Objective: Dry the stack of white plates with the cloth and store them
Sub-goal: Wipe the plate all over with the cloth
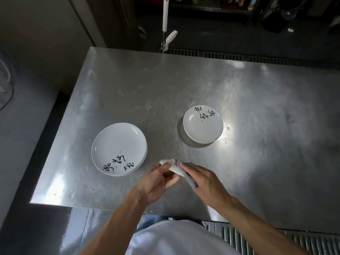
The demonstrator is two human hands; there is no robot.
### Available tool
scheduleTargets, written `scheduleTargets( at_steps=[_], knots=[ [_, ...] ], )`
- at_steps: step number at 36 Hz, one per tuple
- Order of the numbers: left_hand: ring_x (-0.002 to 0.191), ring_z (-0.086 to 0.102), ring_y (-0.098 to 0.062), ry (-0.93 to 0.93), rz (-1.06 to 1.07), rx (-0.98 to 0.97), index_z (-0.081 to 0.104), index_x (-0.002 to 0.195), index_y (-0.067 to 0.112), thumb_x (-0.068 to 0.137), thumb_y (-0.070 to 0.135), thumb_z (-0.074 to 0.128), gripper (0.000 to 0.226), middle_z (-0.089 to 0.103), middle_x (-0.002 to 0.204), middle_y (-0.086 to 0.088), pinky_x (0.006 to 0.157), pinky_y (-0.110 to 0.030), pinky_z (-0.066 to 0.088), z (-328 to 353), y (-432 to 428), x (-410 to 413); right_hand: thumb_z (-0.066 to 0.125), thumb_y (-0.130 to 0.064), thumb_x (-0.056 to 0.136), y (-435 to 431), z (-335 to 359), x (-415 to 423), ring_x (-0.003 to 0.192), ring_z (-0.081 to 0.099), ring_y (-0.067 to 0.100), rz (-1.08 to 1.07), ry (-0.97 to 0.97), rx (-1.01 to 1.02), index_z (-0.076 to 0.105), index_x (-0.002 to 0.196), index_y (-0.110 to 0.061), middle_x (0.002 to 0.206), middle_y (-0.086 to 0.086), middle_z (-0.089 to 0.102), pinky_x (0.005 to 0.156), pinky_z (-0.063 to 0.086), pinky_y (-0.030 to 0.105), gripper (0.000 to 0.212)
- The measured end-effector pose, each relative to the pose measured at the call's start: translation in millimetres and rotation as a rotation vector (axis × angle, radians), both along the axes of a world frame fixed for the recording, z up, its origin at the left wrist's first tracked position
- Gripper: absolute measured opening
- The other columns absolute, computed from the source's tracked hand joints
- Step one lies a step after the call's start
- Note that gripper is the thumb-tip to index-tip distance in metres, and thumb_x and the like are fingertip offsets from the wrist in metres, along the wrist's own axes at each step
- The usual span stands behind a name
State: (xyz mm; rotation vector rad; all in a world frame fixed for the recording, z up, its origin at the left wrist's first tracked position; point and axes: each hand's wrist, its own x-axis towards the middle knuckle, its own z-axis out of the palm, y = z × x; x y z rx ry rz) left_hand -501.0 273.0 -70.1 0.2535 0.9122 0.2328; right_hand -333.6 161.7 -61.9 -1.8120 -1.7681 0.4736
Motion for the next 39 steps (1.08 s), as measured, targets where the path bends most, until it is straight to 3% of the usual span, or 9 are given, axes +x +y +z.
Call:
scheduleTargets(
  at_steps=[4, 8, 11, 13, 18, 22, 27, 34, 39],
  knots=[
    [0.072, 0.058, -0.014, 0.258, -0.195, 0.257, 0.066, 0.121, 0.014, 0.097, 0.046, 0.064, 0.040, 0.063, 0.097, -0.006, 0.059, -0.025, 0.050, 7.8, 3.8, -3.4, 0.068, -0.011, 0.093, 17.8, 12.0, 13.4, 0.088, 0.070, 0.006, -0.409, 0.356, -0.165, 0.072, 0.121, -0.013, 0.104, -0.005, 0.077, 0.078, 0.054, 0.017, 0.028],
    [0.086, 0.055, -0.012, 0.454, -0.160, 0.643, 0.070, 0.119, 0.019, 0.098, 0.011, 0.065, 0.023, 0.061, 0.104, 0.001, 0.072, -0.020, 0.049, 1.5, 0.9, -8.3, 0.075, -0.019, 0.088, 29.7, 18.8, 30.2, 0.065, 0.063, -0.005, -0.734, 0.762, -0.281, 0.073, 0.100, -0.029, 0.075, -0.020, 0.073, 0.052, 0.045, 0.010, 0.016],
    [0.106, 0.062, -0.018, 0.371, -0.075, 0.652, 0.066, 0.120, 0.014, 0.099, -0.006, 0.056, 0.031, 0.068, 0.122, -0.001, 0.097, -0.042, 0.054, 10.4, 1.0, -8.3, 0.076, -0.014, 0.086, 36.8, 25.7, 39.0, 0.051, 0.060, -0.001, -0.820, 0.934, -0.238, 0.075, 0.092, -0.025, 0.071, -0.013, 0.073, 0.039, 0.039, 0.012, 0.013],
    [0.110, 0.064, -0.020, 0.293, -0.057, 0.661, 0.064, 0.121, 0.018, 0.100, -0.009, 0.050, 0.036, 0.069, 0.122, 0.002, 0.096, -0.052, 0.057, 13.9, 1.0, -8.1, 0.075, -0.009, 0.086, 41.6, 32.3, 41.8, 0.051, 0.061, 0.003, -0.818, 1.007, -0.192, 0.077, 0.085, -0.025, 0.072, -0.008, 0.074, 0.038, 0.038, 0.013, 0.016],
    [0.112, 0.067, -0.022, 0.258, 0.006, 0.722, 0.056, 0.133, 0.025, 0.099, -0.012, 0.048, 0.050, 0.069, 0.125, 0.001, 0.075, -0.046, 0.063, 17.7, 7.1, 4.2, 0.074, -0.015, 0.086, 47.3, 39.5, 53.1, 0.062, 0.067, 0.029, -0.848, 1.045, -0.210, 0.076, 0.102, -0.023, 0.093, 0.011, 0.077, 0.039, 0.038, 0.018, 0.018],
    [0.115, 0.066, -0.017, 0.270, 0.063, 0.650, 0.040, 0.151, 0.031, 0.099, -0.012, 0.048, 0.068, 0.069, 0.127, 0.008, 0.074, -0.045, 0.063, 14.5, 12.4, 25.0, 0.069, -0.021, 0.088, 41.8, 36.9, 61.9, 0.069, 0.068, 0.053, -0.798, 1.020, -0.312, 0.070, 0.112, -0.027, 0.096, 0.020, 0.075, 0.041, 0.035, 0.021, 0.025],
    [0.118, 0.066, -0.027, 0.289, 0.074, 0.583, 0.052, 0.143, 0.022, 0.094, -0.015, 0.039, 0.063, 0.070, 0.128, -0.004, 0.074, -0.042, 0.063, 8.5, 23.3, 59.8, 0.072, -0.013, 0.088, 28.6, 22.5, 70.2, 0.076, 0.066, 0.029, -0.912, 0.954, -0.291, 0.074, 0.102, -0.012, 0.097, 0.014, 0.076, 0.038, 0.040, 0.016, 0.015],
    [0.102, 0.067, -0.021, 0.435, -0.012, 0.585, 0.046, 0.137, 0.004, 0.099, -0.009, 0.045, 0.040, 0.063, 0.132, -0.012, 0.072, -0.043, 0.064, -6.6, 54.9, 101.5, 0.071, -0.020, 0.090, 28.3, -5.0, 75.3, 0.043, 0.055, 0.039, -1.036, 0.960, -0.403, 0.068, 0.084, -0.006, 0.071, 0.008, 0.066, 0.033, 0.042, 0.029, 0.015],
    [0.093, 0.068, -0.026, 0.434, -0.099, 0.584, 0.048, 0.141, 0.006, 0.102, -0.004, 0.050, 0.040, 0.064, 0.128, -0.015, 0.059, -0.033, 0.064, -15.1, 78.7, 127.4, 0.077, -0.011, 0.083, 45.0, -24.1, 89.6, 0.068, 0.063, 0.025, -1.191, 1.038, -0.360, 0.064, 0.069, -0.012, 0.074, 0.007, 0.067, 0.059, 0.052, 0.028, 0.019]
  ],
)
